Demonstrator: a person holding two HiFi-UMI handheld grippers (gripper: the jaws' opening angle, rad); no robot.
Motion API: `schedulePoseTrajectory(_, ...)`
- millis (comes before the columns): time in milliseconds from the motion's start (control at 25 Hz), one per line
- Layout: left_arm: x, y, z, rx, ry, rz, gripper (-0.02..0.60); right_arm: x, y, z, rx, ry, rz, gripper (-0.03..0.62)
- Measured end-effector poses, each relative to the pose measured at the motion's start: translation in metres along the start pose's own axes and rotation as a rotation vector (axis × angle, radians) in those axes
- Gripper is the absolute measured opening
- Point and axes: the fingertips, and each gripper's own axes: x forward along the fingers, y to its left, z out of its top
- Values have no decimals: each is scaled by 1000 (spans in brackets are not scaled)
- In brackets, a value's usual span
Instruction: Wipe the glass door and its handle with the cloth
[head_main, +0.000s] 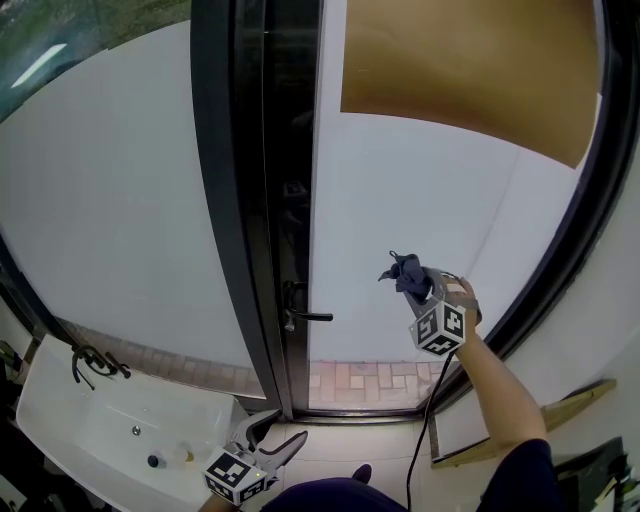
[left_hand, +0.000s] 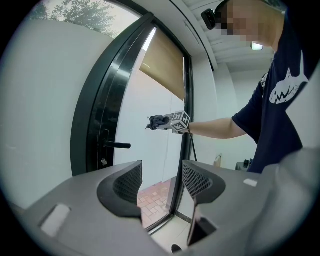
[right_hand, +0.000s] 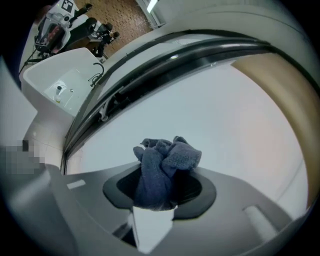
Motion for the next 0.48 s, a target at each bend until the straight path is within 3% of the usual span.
schedulePoseTrajectory(480,-17,6,-1,-5,-11,51,249,25,33,192,-87,-303,71,158)
